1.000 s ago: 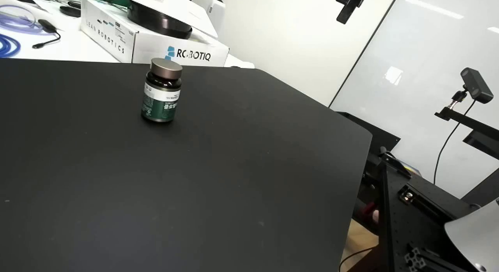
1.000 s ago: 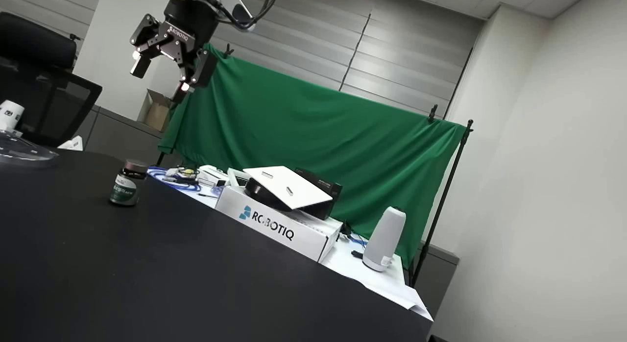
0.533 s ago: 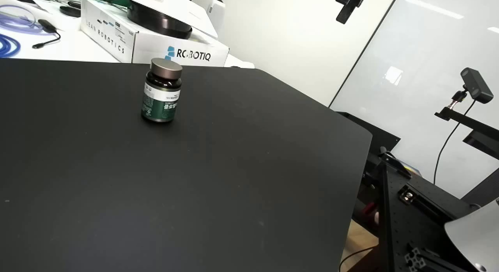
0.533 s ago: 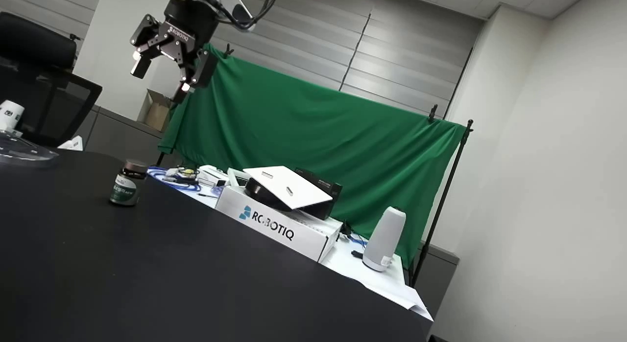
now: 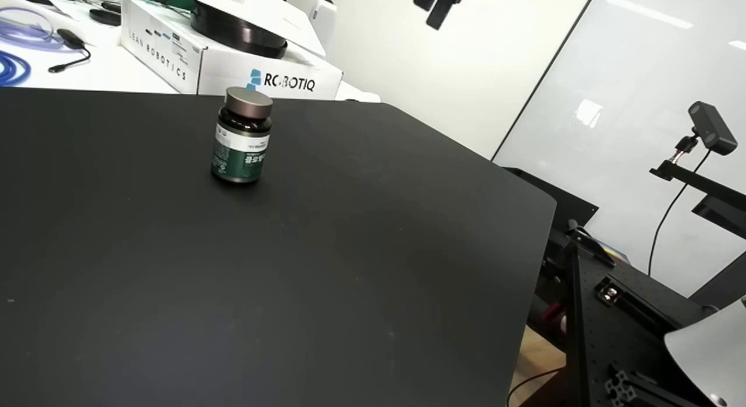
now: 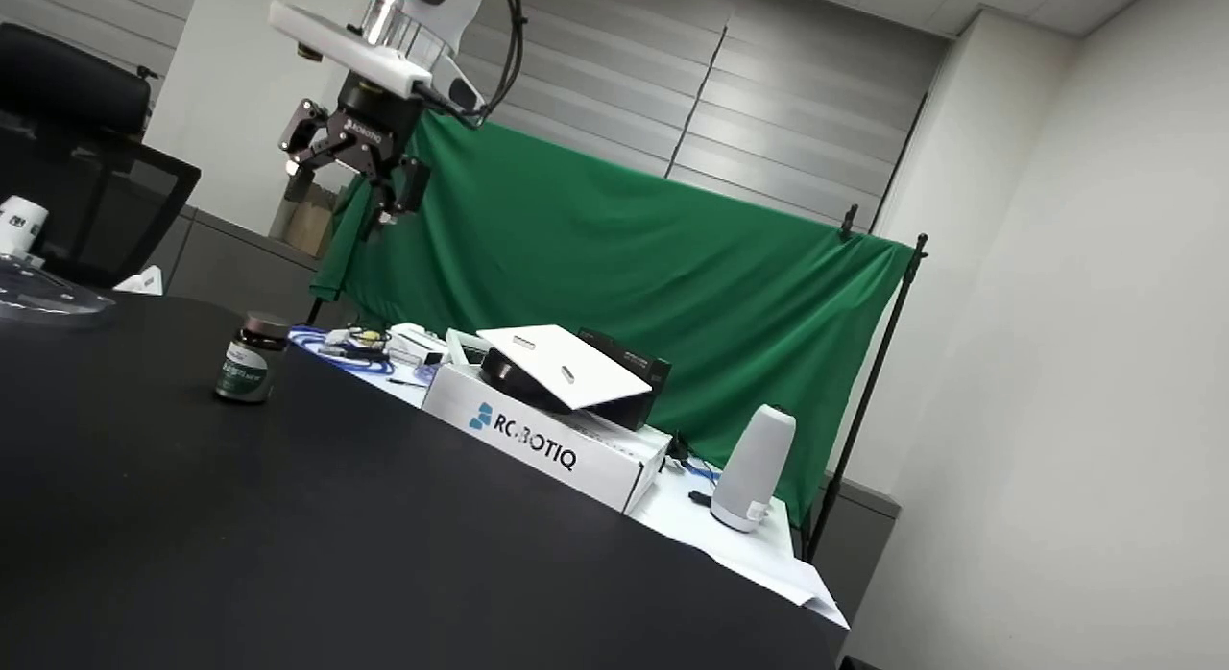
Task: Move the bottle to the right
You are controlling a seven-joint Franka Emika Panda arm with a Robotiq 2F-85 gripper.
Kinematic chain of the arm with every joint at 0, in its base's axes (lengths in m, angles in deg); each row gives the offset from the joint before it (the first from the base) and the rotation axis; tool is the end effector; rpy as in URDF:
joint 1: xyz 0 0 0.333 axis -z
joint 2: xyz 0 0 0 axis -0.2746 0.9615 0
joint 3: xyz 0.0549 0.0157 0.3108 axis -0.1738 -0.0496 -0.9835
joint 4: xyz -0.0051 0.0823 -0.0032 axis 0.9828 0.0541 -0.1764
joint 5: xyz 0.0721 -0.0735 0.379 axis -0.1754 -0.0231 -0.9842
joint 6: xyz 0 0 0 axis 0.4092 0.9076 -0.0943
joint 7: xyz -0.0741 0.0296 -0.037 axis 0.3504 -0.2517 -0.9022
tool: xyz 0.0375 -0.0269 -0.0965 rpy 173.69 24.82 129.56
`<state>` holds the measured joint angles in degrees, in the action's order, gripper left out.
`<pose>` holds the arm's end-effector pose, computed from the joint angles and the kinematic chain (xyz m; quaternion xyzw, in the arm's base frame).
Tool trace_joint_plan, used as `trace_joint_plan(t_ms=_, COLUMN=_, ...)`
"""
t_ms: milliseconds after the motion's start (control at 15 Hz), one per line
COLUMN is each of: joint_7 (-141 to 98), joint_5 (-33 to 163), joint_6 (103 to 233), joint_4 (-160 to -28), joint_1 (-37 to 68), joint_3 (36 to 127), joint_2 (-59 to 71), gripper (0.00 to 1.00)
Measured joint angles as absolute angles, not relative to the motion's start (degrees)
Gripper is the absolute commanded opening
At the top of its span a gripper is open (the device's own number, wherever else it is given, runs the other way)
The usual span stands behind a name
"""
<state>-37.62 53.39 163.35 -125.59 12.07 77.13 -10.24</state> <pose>0.5435 0.0434 0.4031 -0.9928 -0.0915 -0.0512 0.0574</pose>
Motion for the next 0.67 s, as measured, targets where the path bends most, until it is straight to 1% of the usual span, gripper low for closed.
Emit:
trace_joint_plan(t_ms=400, joint_7=-37.49, joint_5=64.06, joint_6=163.87, joint_4=-109.98, joint_1=9.25, joint_3=72.73, joint_2=6.91, gripper=1.00)
trace_joint_plan(t_ms=667, joint_7=-37.73, joint_5=68.36, joint_6=163.68, joint_4=-101.74, joint_1=7.15, joint_3=71.63, joint_2=14.30, gripper=1.00)
